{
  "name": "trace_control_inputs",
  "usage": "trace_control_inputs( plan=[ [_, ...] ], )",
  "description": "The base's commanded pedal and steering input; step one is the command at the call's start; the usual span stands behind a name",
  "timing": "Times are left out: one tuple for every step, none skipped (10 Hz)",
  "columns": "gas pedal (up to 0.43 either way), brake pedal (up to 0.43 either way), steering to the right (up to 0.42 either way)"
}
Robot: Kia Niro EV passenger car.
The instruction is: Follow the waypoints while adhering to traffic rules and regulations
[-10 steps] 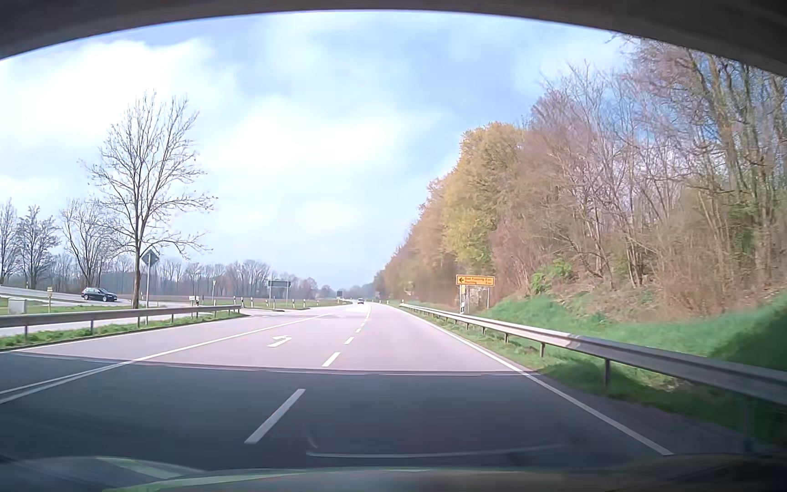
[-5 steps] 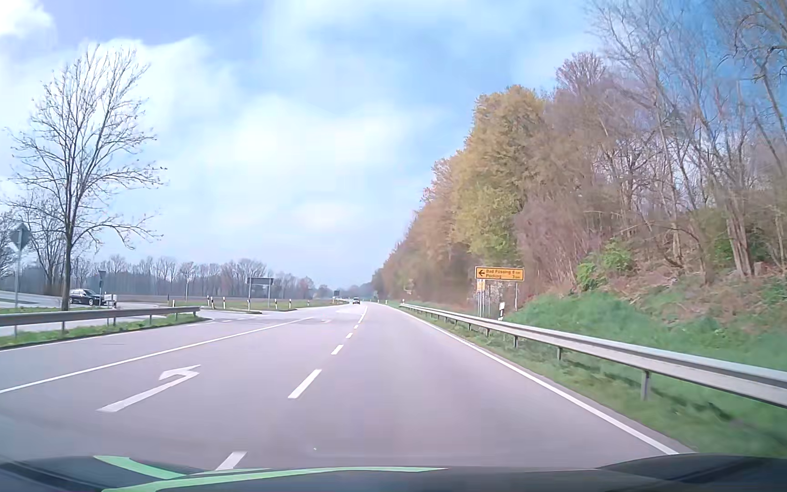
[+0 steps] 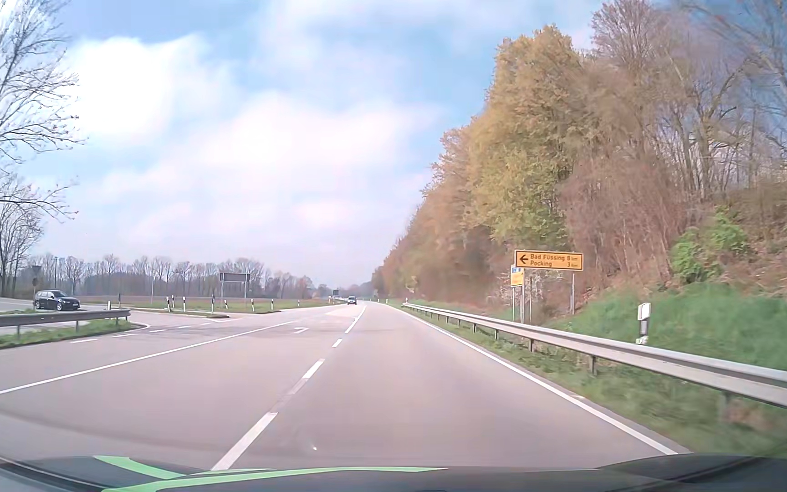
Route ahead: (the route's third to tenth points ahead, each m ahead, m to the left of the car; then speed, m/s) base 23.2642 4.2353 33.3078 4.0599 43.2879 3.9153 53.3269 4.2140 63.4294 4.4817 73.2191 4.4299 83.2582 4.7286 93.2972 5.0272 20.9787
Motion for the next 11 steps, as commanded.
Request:
trace_control_inputs(
  plan=[
    [0.52,0.0,-0.004],
    [0.52,0.0,-0.004],
    [0.512,0.0,-0.004],
    [0.512,0.0,-0.004],
    [0.512,0.0,-0.005],
    [0.512,0.0,-0.004],
    [0.5,0.0,-0.004],
    [0.5,0.0,-0.004],
    [0.5,0.0,-0.005],
    [0.5,0.0,-0.004],
    [0.5,0.0,-0.005]
  ],
)
